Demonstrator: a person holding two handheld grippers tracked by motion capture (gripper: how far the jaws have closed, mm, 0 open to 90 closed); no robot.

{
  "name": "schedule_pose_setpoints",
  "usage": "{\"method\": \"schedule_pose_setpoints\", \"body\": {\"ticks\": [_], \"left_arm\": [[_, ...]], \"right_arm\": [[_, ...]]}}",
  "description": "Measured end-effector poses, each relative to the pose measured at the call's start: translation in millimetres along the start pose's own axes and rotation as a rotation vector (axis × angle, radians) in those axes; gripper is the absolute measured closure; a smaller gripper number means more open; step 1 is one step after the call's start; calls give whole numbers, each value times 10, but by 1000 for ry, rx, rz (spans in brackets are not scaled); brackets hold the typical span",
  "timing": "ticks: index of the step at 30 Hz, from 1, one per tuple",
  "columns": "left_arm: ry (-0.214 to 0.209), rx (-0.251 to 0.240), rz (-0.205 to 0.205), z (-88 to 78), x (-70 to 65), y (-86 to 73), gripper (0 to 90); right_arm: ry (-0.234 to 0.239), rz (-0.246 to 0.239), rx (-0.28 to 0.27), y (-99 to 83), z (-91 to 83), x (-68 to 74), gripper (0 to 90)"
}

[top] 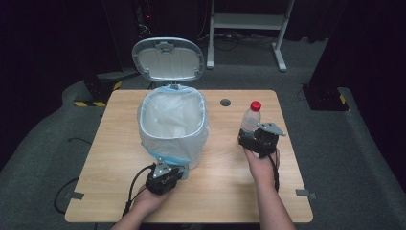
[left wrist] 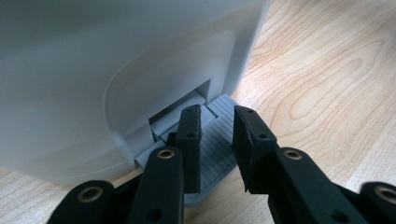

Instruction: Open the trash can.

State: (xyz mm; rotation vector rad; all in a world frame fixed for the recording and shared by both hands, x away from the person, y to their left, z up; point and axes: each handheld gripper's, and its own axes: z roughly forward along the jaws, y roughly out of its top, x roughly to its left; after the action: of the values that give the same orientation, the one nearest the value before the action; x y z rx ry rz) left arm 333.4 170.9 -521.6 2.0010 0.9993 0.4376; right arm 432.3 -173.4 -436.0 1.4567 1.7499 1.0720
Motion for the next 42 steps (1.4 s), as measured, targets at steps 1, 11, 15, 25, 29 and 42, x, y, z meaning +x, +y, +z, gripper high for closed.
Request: {"method": "schedule_pose_setpoints", "body": {"ticks": [1, 11, 15, 25, 29, 42], "left_arm": [[0, 1, 0, -1, 1, 0, 721], [-5, 0, -3, -1, 8, 0, 721], [-5, 1, -3, -1, 8, 0, 721], [-2, 0, -1, 0, 5, 0, 721], [-2, -1, -2, 0, 5, 0, 721], [-2, -1, -3, 0, 5, 0, 722]], "right_arm": [[-2, -1, -2, 12, 14, 3, 146], [-11, 14, 10, 73, 177, -4, 162], [-4, 21, 1, 68, 195, -5, 196], [-2, 19, -18, 63, 229, 6, 267], [-9, -1, -21, 63, 227, 22, 277], [12, -58, -69, 91, 18, 162, 280]]}}
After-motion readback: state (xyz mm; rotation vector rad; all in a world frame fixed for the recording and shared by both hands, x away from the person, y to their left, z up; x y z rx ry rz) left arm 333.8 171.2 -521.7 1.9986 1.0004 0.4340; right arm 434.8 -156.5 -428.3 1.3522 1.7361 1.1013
